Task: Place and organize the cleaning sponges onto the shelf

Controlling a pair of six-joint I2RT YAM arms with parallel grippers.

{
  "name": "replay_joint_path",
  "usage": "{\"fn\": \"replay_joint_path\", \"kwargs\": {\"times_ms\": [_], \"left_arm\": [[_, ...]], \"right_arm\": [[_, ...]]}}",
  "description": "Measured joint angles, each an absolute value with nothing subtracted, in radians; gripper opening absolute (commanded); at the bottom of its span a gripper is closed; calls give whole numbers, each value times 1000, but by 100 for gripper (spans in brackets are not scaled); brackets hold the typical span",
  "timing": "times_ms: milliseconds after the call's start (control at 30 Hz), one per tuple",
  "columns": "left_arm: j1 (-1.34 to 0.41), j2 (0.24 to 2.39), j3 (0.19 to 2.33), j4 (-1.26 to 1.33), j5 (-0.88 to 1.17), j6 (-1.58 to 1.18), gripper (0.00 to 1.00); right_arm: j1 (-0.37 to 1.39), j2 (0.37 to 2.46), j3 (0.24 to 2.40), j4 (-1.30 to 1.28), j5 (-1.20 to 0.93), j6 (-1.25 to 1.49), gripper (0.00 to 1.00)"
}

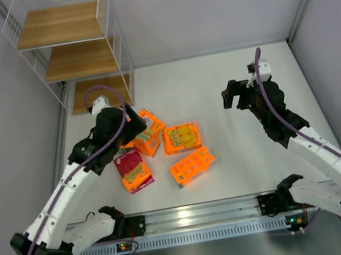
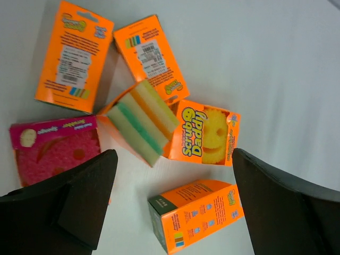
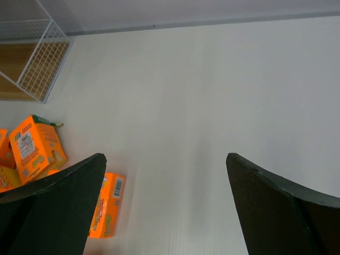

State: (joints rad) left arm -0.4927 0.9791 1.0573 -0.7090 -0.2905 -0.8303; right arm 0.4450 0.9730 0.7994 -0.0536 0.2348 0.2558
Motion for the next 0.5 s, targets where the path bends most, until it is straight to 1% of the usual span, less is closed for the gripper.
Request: {"fn": "replay_joint_path", "kwargs": {"times_ms": [67,167,300,367,500], "left_arm": [[-624,1079,1109,-726,-395,-897,87],[-712,1177,1124,-744,-494,-983,87],[-728,1229,1122,-804,-598,-1093,84],[-727,1230,1122,-821,-631,-1131,84],[-729,1245,1138,-847,-674,-1169,79]], "right_arm": [[427,970,785,-63,227,264,99],[422,969,772,-88,222,266,99],[421,965,768,-106,220,266,100],[420,957,759,-108,218,266,100],[416,961,747,-110,212,266,99]]}}
